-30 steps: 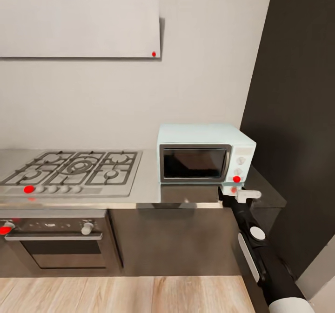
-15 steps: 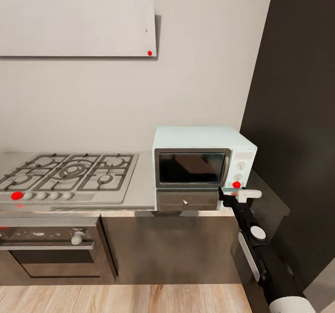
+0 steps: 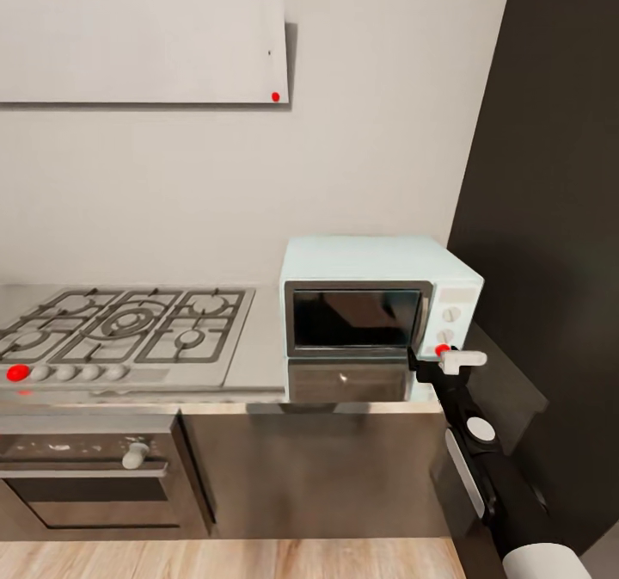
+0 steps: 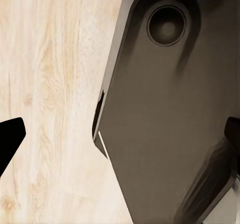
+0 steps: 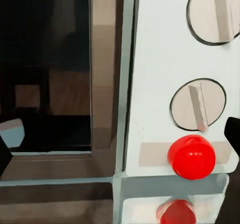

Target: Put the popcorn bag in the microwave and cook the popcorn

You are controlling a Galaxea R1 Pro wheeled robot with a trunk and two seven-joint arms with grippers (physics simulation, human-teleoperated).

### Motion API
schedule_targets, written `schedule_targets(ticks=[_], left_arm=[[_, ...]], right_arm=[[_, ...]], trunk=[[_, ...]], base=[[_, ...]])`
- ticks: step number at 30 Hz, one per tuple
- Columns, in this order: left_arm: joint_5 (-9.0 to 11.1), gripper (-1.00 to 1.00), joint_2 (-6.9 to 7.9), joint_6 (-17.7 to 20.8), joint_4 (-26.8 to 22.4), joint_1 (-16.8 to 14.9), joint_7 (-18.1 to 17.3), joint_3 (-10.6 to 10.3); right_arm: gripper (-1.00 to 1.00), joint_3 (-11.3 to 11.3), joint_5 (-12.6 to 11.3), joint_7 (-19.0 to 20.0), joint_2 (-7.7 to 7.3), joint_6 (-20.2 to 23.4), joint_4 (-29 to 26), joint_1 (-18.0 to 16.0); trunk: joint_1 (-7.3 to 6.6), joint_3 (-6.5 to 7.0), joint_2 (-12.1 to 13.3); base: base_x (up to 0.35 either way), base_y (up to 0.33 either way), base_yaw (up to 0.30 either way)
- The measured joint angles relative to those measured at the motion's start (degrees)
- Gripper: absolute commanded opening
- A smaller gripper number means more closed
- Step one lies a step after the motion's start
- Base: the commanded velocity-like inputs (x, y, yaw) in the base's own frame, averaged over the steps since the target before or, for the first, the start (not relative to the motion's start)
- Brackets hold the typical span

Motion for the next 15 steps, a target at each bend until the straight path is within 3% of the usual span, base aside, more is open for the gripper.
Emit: schedule_targets(ticks=[5,15], left_arm=[[0.0,1.0,-0.01,0.0,0.0,0.0,0.0,0.0],[0.0,1.0,-0.01,0.0,0.0,0.0,0.0,0.0]], right_arm=[[1.0,-0.1,0.0,0.0,0.0,0.0,0.0,0.0],[1.0,0.0,0.0,1.8,-0.08,0.0,0.0,0.0]], trunk=[[0.01,0.0,0.0],[-0.02,0.0,0.0]], base=[[0.04,0.0,0.0],[0.151,0.0,0.0]])
